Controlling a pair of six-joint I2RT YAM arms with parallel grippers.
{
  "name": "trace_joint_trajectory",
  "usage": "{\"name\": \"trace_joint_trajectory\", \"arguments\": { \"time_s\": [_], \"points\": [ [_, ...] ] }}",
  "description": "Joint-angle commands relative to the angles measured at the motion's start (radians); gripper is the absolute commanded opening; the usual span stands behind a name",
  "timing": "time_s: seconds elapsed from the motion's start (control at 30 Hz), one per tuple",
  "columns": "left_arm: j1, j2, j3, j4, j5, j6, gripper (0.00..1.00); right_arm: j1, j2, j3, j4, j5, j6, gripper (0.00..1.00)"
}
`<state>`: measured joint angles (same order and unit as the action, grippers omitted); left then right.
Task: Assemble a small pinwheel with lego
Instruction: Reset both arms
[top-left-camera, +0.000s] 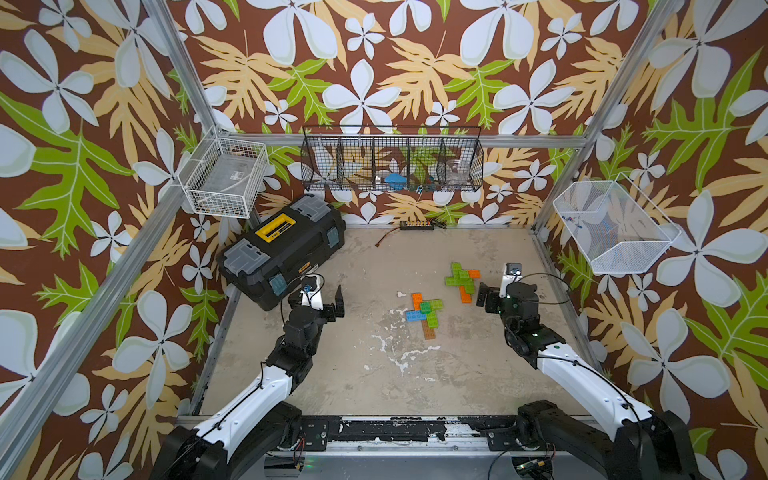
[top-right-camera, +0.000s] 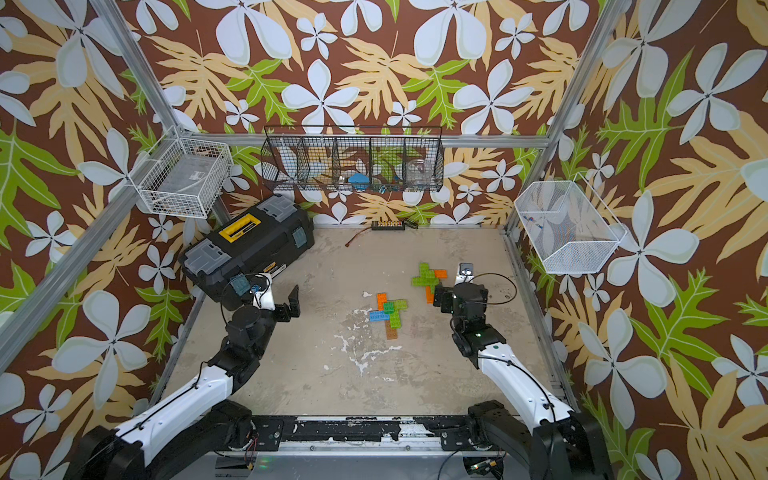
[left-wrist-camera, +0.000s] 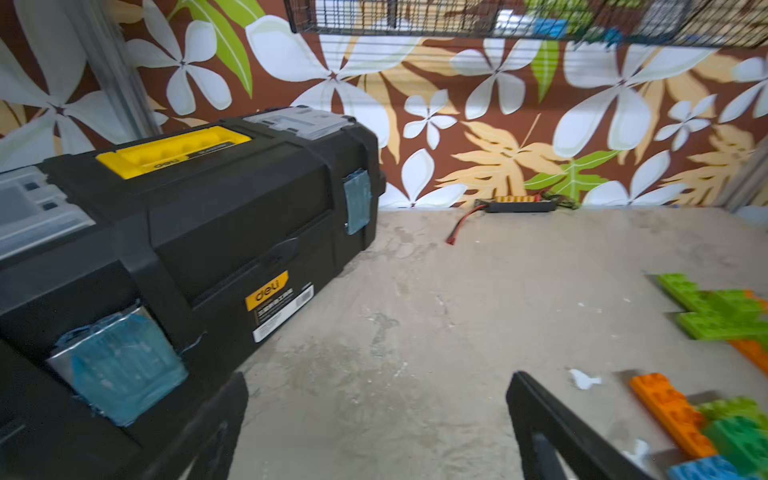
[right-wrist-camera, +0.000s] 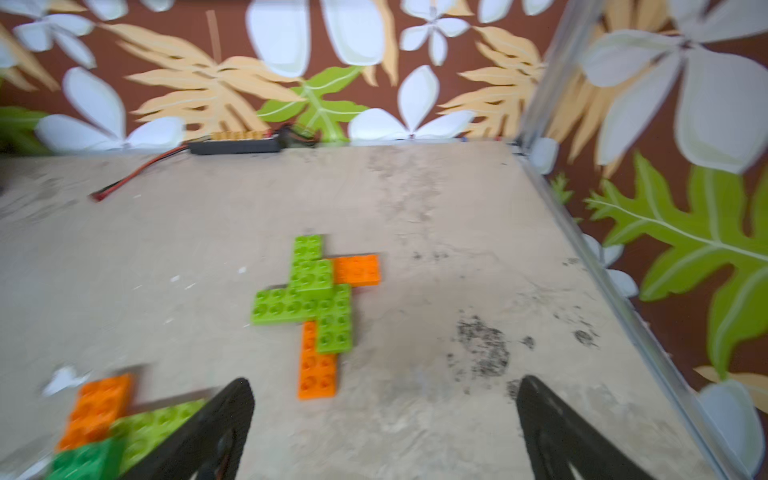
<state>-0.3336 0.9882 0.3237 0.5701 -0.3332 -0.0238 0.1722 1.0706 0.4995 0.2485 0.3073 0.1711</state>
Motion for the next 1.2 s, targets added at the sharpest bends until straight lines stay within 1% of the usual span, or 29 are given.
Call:
{"name": "trace_joint_trajectory", "arguments": {
  "time_s": [0.0, 0.03, 0.07, 0.13, 0.2, 0.27, 0.33, 0.4, 0.47, 0.5, 0.53, 0.57, 0.63, 0.67, 0.73, 0.77, 0.8, 0.9, 1.03, 1.17],
  "points": [
    [0.051, 0.068, -0.052, 0.198, -0.047, 0.097, 1.0, -0.053, 0.048, -0.087, 0.303, -0.023, -0.125, 1.0],
    [0.072, 0.087, -0.084, 0.261, -0.047, 0.086, 1.0, -0.064, 0.076, -0.12, 0.377, -0.022, -0.151, 1.0],
    [0.099, 0.103, -0.11, 0.306, -0.017, 0.068, 1.0, -0.075, 0.109, -0.144, 0.439, -0.038, -0.164, 1.0],
    [0.137, 0.143, -0.14, 0.396, 0.024, 0.06, 1.0, -0.105, 0.178, -0.173, 0.546, -0.093, -0.144, 1.0],
    [0.161, 0.21, -0.155, 0.486, 0.069, 0.06, 1.0, -0.12, 0.251, -0.196, 0.656, -0.13, -0.133, 1.0],
    [0.2, 0.289, -0.173, 0.585, 0.157, 0.045, 1.0, -0.136, 0.343, -0.219, 0.792, -0.169, -0.126, 1.0],
    [0.226, 0.382, -0.171, 0.659, 0.213, 0.04, 1.0, -0.152, 0.394, -0.219, 0.836, -0.193, -0.114, 1.0],
    [0.258, 0.472, -0.174, 0.754, 0.246, 0.019, 1.0, -0.166, 0.373, -0.23, 0.823, -0.239, -0.11, 1.0],
    [0.284, 0.444, -0.15, 0.648, 0.275, -0.002, 1.0, -0.167, 0.378, -0.27, 0.89, -0.261, -0.12, 1.0],
    [0.285, 0.464, -0.163, 0.716, 0.275, -0.005, 1.0, -0.167, 0.398, -0.319, 0.99, -0.249, -0.116, 1.0],
    [0.286, 0.472, -0.162, 0.716, 0.275, -0.006, 1.0, -0.168, 0.437, -0.36, 1.137, -0.222, -0.105, 1.0],
    [0.286, 0.453, -0.152, 0.664, 0.263, -0.008, 1.0, -0.167, 0.441, -0.376, 1.175, -0.209, -0.1, 1.0],
    [0.286, 0.47, -0.168, 0.732, 0.225, -0.026, 1.0, -0.168, 0.398, -0.335, 1.022, -0.194, -0.088, 1.0],
    [0.286, 0.461, -0.17, 0.717, 0.201, -0.038, 1.0, -0.165, 0.392, -0.323, 0.988, -0.187, -0.092, 1.0],
    [0.286, 0.446, -0.186, 0.723, 0.138, -0.063, 1.0, -0.166, 0.409, -0.339, 1.047, -0.191, -0.099, 1.0],
    [0.286, 0.45, -0.19, 0.742, 0.131, -0.069, 1.0, -0.165, 0.404, -0.335, 1.033, -0.191, -0.099, 1.0],
    [0.286, 0.454, -0.187, 0.744, 0.133, -0.069, 1.0, -0.166, 0.396, -0.33, 1.01, -0.19, -0.096, 1.0],
    [0.285, 0.455, -0.183, 0.737, 0.146, -0.06, 1.0, -0.163, 0.4, -0.332, 1.021, -0.186, -0.099, 1.0],
    [0.285, 0.466, -0.151, 0.685, 0.239, -0.022, 1.0, -0.161, 0.399, -0.331, 1.015, -0.183, -0.099, 1.0],
    [0.285, 0.463, -0.159, 0.696, 0.251, -0.016, 1.0, -0.161, 0.401, -0.331, 1.016, -0.184, -0.099, 1.0]
  ]
}}
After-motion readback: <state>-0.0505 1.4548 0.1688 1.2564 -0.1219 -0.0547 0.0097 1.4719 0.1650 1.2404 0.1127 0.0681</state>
